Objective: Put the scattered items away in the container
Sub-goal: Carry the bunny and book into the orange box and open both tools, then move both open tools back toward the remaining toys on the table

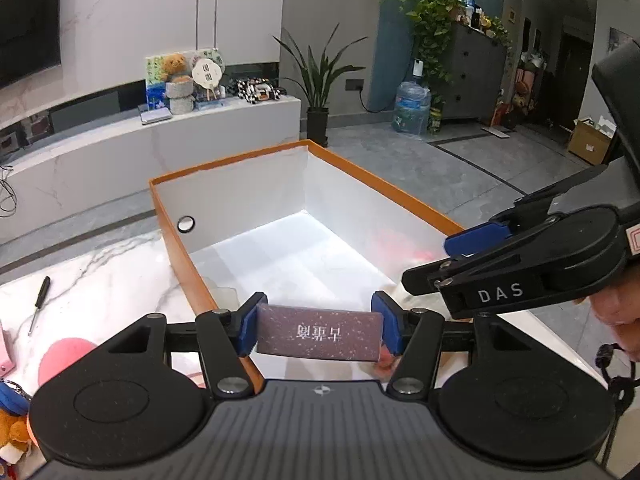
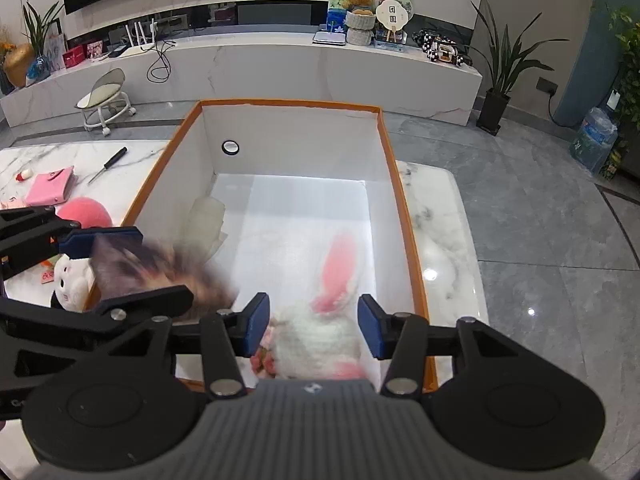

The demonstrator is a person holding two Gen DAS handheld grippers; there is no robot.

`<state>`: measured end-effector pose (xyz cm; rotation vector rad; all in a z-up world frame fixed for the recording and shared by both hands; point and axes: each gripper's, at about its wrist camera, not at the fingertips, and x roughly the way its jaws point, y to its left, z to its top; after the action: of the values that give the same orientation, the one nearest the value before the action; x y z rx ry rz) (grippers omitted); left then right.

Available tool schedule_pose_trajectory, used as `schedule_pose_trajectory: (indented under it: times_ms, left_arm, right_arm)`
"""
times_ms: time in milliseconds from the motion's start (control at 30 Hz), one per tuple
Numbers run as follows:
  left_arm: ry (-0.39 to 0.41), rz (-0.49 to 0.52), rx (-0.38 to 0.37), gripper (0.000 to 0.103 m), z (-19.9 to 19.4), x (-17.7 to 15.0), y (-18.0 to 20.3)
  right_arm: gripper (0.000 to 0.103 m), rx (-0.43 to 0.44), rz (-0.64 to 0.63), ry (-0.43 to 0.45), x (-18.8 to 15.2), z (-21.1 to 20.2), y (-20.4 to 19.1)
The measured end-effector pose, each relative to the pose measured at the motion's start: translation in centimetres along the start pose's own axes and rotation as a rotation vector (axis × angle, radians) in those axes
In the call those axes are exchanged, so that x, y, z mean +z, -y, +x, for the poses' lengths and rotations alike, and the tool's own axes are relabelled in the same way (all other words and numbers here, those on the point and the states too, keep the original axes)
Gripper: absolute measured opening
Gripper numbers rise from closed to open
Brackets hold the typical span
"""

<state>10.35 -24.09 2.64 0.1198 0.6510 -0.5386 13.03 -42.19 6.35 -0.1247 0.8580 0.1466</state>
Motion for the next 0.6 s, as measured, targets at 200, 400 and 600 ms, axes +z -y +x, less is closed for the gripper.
schedule_pose_trajectory:
  times_ms: [200,400,600]
  left_arm:
    - [0.018,-0.014,-0.001,0.069,-0.8,-0.1,-0.2]
    - [0.016,-0.031,-0.005,0.069,-1.0,-0.1,-0.6]
    - [0.037,-0.029,-0.002,0.069,-1.9,0.4,-1.0]
  right_arm:
    - [0.057,-0.009,0.014,0.021,0.1,-0.4,0.3]
    - [0.057,-0.006,0.008,0.032,0.2,-0.9,-0.1]
    - [0.057,-0.002,0.001,0.047,0.8,-1.4,-0.8]
